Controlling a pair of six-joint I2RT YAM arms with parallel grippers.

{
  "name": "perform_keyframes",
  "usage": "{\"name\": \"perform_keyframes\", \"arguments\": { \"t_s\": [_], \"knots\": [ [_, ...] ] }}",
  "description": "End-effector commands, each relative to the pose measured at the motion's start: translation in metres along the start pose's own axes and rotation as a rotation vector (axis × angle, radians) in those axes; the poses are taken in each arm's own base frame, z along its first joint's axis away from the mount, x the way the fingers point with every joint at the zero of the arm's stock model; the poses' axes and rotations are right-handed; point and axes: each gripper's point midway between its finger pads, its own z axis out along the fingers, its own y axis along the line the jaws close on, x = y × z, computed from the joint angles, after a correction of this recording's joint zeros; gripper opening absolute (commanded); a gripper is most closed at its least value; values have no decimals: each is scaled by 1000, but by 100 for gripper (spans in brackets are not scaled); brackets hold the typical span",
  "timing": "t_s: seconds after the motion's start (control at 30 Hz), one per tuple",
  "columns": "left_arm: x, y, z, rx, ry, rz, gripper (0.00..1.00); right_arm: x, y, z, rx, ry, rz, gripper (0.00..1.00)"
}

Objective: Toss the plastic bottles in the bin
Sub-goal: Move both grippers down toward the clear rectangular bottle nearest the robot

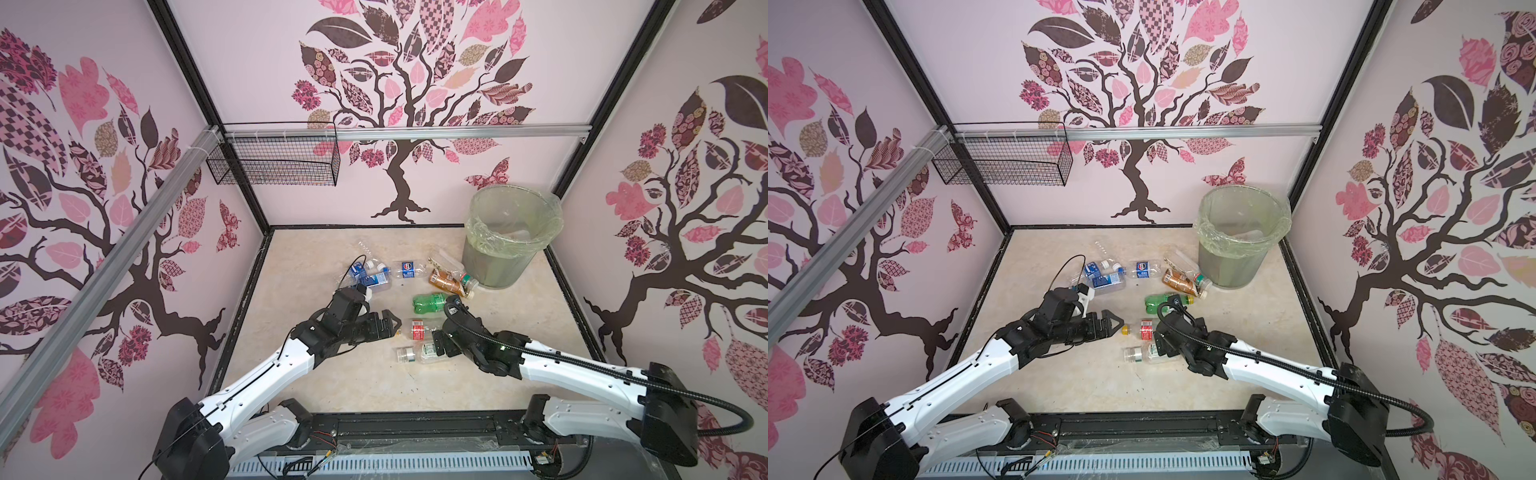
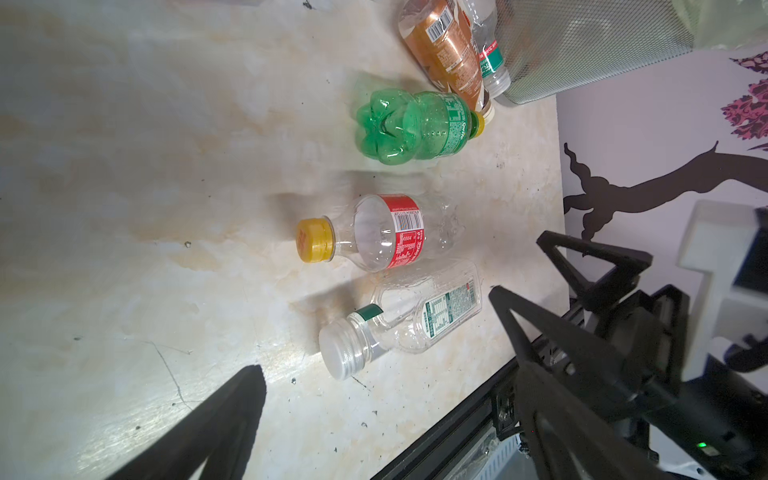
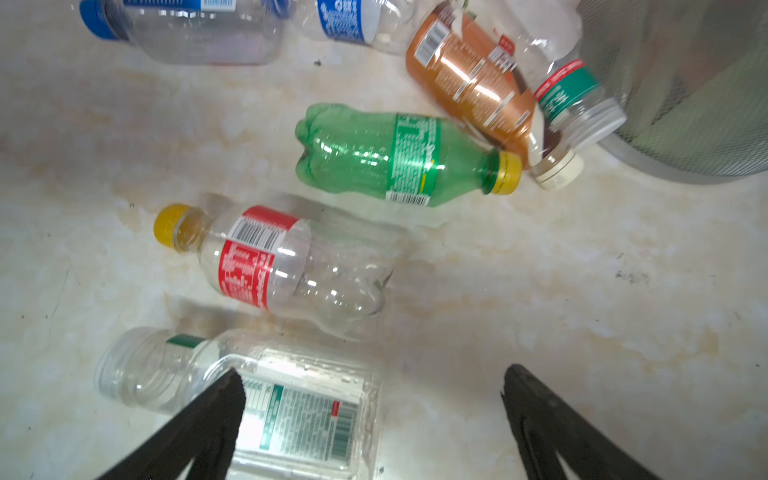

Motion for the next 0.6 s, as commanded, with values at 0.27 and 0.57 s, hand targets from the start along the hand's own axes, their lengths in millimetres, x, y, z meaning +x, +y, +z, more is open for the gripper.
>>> {"name": "perform_keyframes", "arguments": {
  "t_s": [0.27, 0.57],
  "knots": [
    [9, 14, 8, -9, -5, -5, 98, 25, 13, -3, -72, 21, 37, 100],
    [23, 29, 12, -34, 20, 1, 98, 43, 24, -2, -125, 42, 44, 99]
  ]
}}
